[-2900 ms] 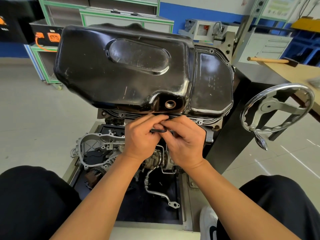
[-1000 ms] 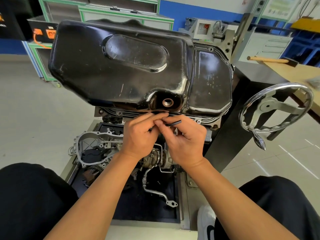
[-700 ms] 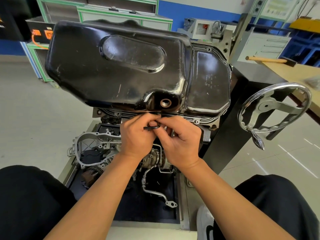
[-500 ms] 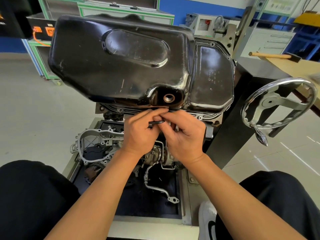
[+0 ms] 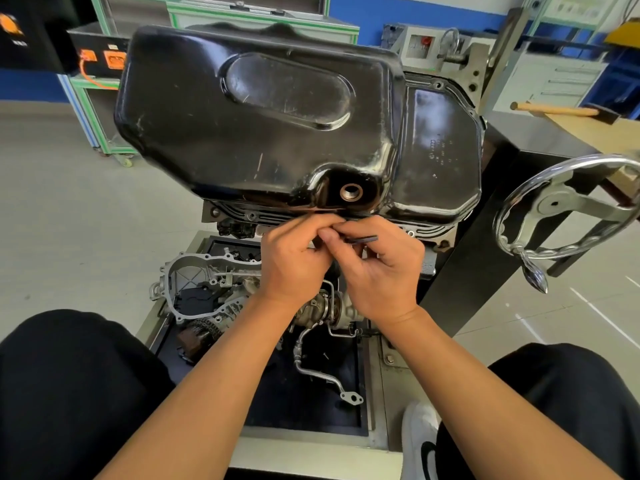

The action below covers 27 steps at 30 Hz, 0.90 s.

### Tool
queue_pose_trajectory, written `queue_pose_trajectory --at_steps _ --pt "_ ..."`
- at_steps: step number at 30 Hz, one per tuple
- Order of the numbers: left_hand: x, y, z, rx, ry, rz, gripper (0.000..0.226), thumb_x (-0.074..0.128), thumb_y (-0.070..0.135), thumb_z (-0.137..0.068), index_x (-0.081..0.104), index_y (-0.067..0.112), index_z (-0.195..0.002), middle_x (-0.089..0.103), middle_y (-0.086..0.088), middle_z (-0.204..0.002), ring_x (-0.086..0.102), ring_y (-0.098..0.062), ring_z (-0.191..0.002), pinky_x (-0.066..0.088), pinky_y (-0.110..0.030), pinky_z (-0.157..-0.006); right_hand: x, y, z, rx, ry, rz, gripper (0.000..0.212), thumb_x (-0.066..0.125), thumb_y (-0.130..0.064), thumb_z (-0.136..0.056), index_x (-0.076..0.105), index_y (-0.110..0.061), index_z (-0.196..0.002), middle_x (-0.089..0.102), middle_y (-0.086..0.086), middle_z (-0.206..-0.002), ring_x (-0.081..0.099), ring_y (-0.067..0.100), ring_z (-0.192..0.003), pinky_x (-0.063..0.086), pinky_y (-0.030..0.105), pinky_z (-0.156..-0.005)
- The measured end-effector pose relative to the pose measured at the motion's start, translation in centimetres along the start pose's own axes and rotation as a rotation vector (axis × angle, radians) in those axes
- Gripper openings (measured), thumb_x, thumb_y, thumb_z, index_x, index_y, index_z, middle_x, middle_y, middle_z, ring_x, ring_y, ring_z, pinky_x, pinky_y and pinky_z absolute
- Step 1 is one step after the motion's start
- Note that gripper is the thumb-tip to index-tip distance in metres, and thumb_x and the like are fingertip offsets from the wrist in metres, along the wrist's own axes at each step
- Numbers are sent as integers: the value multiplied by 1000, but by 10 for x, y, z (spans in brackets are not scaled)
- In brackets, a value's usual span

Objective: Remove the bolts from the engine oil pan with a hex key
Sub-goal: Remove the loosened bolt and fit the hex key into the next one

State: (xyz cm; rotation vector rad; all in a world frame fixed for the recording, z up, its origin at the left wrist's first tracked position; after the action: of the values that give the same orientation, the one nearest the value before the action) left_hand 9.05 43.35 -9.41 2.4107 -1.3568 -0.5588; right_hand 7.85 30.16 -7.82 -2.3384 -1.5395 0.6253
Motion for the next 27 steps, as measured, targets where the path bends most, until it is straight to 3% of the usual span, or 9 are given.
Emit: queue_pose_trajectory --at_steps 4,8,11,14,18,20,24,27 --pt "7 -1 2 45 -108 -11 22 64 -7 -87 74 -1 -106 75 -11 -101 73 -23 -94 60 -39 -77 -4 2 -2 2 32 14 10 80 -9 -82 77 -1 -88 74 8 -79 68 20 -66 55 28 -65" --pt "-2 1 -1 28 -15 -68 12 65 3 -89 76 1 -85 73 -3 -78 63 -7 -67 53 -20 -61 -1 -3 -1 -29 -14 50 9 78 -10 -85 77 -5 -93 70 5 -74 61 15 -64 49 18 -66" --pt "-7 1 -3 22 34 -69 15 63 9 -89 75 2 -82 64 10 -77 60 -4 -68 48 -17 -62 2 -4 1 -36 -44 19 11 77 -4 -85 77 -4 -97 72 6 -80 65 18 -68 52 24 -67" --pt "-5 -2 -2 12 9 -58 11 66 -2 -84 75 2 -88 71 2 -80 66 -11 -73 54 -25 -65 3 -3 3 -43 -49 10 14 80 4 -81 77 0 -94 72 8 -82 65 18 -70 52 25 -67" --pt "-1 -2 2 65 -50 -12 22 66 0 -87 73 -1 -107 74 -10 -99 72 -19 -91 59 -32 -82 3 -3 3 -56 -52 7 15 80 7 -80 77 1 -94 72 8 -83 65 14 -73 52 23 -70" --pt "2 -3 3 79 -73 -4 22 65 -4 -88 72 -1 -109 74 -11 -98 72 -20 -91 60 -34 -80 3 -3 3 -63 -52 16 15 80 7 -80 77 1 -94 72 8 -83 65 18 -71 53 27 -67" --pt "-3 -2 0 52 -6 -45 16 65 -4 -86 77 -1 -97 76 -7 -91 72 -16 -84 59 -30 -73 4 -5 3 -50 -53 9 11 79 -1 -83 76 0 -94 72 10 -83 65 23 -68 52 31 -64" --pt "-5 -1 -3 29 26 -75 16 61 2 -86 74 1 -78 64 10 -74 59 5 -70 45 -11 -64 6 -6 4 -51 -58 10 9 77 -5 -86 77 0 -93 70 9 -79 63 21 -66 50 29 -62"
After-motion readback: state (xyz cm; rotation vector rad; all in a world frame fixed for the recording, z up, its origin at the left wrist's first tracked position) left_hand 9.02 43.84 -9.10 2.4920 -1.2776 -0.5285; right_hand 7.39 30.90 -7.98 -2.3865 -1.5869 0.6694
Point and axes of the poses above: each hand's wrist, its own z-axis away from the middle knuckle, its own x-axis out of the palm, y = z × x, the point moved 8 cm from there along -z, towards the middle knuckle
